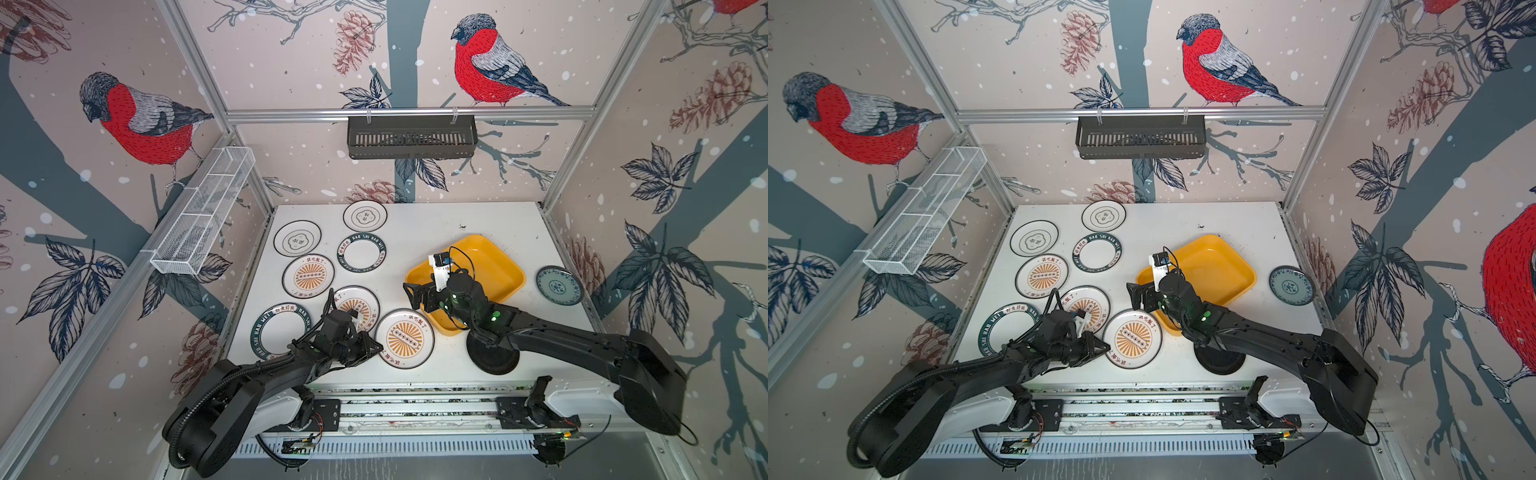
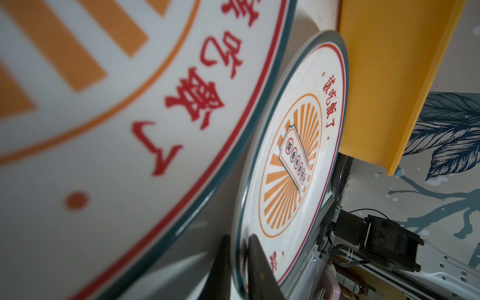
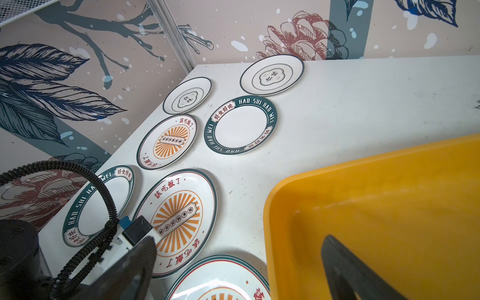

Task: Place the plates into the plastic bin on the countertop
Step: Pick up the plate from the bottom-center of the table.

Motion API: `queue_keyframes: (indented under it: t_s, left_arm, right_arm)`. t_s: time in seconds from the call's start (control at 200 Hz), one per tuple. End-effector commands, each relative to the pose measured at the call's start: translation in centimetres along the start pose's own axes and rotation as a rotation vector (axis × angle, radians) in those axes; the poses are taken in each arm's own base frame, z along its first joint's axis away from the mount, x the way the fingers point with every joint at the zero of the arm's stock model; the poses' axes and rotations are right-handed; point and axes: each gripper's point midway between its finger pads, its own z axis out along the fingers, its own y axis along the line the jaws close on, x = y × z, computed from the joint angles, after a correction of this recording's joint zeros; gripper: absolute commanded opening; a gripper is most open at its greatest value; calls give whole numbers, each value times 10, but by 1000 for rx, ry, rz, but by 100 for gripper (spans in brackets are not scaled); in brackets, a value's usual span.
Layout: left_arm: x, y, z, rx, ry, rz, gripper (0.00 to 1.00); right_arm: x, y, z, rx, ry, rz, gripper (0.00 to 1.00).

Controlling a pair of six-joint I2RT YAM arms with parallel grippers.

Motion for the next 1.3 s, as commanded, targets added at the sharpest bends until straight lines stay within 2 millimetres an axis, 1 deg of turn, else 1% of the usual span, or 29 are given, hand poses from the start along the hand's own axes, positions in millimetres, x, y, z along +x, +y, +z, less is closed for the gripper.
queue_keyframes:
  t_s: [0.0, 0.075, 0.195, 0.26, 0.42, 0.47, 0.56, 0.62, 0.72, 0.73, 0.745, 0.861, 0.911, 0.931, 1.001, 1.081, 1.206, 1.296]
  left_arm:
    - [-4, -8, 0, 40, -8, -2, 9]
    - [-5, -8, -2, 38, -16, -9, 5]
    - [-6, -9, -6, 38, -26, -12, 3]
    - [-7, -12, -9, 44, -31, -7, 0]
    - [-10, -22, -15, 56, -40, 12, 0]
    - [-9, -28, -17, 73, -29, 26, 0]
    - [-6, -31, -21, 64, 4, 46, 0]
    - [-6, -40, -27, 63, 25, 64, 0]
    - [-9, -65, -38, 110, 41, 106, 0]
    - [-9, -67, -39, 110, 41, 112, 0]
    - [-10, -69, -41, 109, 41, 128, 0]
    - [-18, -85, -56, 49, 50, 216, 0]
    - [-19, -88, -58, 21, 73, 233, 0]
    - [-21, -93, -60, 21, 77, 248, 0]
    - [-25, -99, -61, -2, 103, 268, 0]
    - [-35, -108, -61, -12, 97, 286, 0]
    - [-52, -134, -52, 81, 68, 291, 0]
    - [-66, -150, -46, 131, 47, 294, 0]
  right_arm:
    - [-4, -2, 0, 18, -20, 2, 100]
    - [-4, -4, -1, 24, -23, 4, 100]
    - [-5, -6, -2, 30, -30, 8, 100]
    - [-6, -5, -2, 29, -35, 9, 100]
    - [-11, -3, -4, 18, -49, 6, 100]
    - [-13, -2, -4, 15, -55, 7, 100]
    - [-17, -1, -6, 5, -65, 9, 100]
    - [-20, -1, -8, 2, -70, 11, 100]
    - [-23, -5, -8, -6, -78, 38, 100]
    - [-29, -3, -12, -15, -96, 43, 100]
    - [-32, -3, -14, -24, -106, 51, 100]
    - [-45, -10, -22, -42, -152, 103, 100]
    - [-51, -14, -27, -44, -174, 122, 100]
    - [-54, -17, -28, -44, -181, 132, 100]
    - [-59, -24, -34, -35, -203, 153, 100]
    - [-66, -32, -43, -13, -232, 159, 100]
    - [-78, -47, -57, 36, -283, 161, 100]
    - [-81, -61, -65, 81, -300, 166, 100]
